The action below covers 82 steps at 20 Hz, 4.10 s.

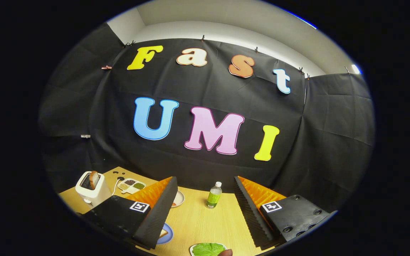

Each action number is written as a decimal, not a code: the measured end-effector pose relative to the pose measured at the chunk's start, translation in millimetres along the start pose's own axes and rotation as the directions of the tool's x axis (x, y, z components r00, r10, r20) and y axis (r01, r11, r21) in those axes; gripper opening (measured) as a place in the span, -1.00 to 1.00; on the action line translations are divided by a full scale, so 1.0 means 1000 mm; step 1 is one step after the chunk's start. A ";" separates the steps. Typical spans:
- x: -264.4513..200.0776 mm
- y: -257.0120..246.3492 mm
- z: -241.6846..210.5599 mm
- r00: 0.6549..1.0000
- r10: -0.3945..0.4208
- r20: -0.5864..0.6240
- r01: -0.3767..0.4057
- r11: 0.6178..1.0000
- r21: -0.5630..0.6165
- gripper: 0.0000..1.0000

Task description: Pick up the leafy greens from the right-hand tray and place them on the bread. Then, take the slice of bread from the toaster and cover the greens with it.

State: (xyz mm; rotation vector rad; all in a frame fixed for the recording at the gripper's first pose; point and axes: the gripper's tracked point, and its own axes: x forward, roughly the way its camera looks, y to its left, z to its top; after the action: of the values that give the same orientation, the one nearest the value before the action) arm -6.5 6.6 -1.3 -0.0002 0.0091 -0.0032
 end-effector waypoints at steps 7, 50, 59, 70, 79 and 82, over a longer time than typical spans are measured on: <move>-0.002 -0.003 -0.002 1.000 -0.005 -0.006 0.005 1.000 0.003 0.96; -0.044 -0.035 -0.385 0.602 0.363 -0.711 -0.353 0.920 0.171 0.84; -0.046 -0.018 -0.433 0.460 0.374 -0.805 -0.429 0.888 0.168 0.34; -0.047 -0.019 -0.435 0.439 0.383 -0.813 -0.409 0.891 0.199 -0.77; -0.047 -0.027 -0.382 0.510 0.384 -0.769 -0.395 0.899 0.188 -0.86; -0.044 -0.012 -0.344 0.542 0.414 -0.731 -0.409 0.890 0.201 -0.86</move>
State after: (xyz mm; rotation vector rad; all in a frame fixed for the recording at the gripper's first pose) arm -53.8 -5.2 -344.6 0.0101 0.8787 0.4857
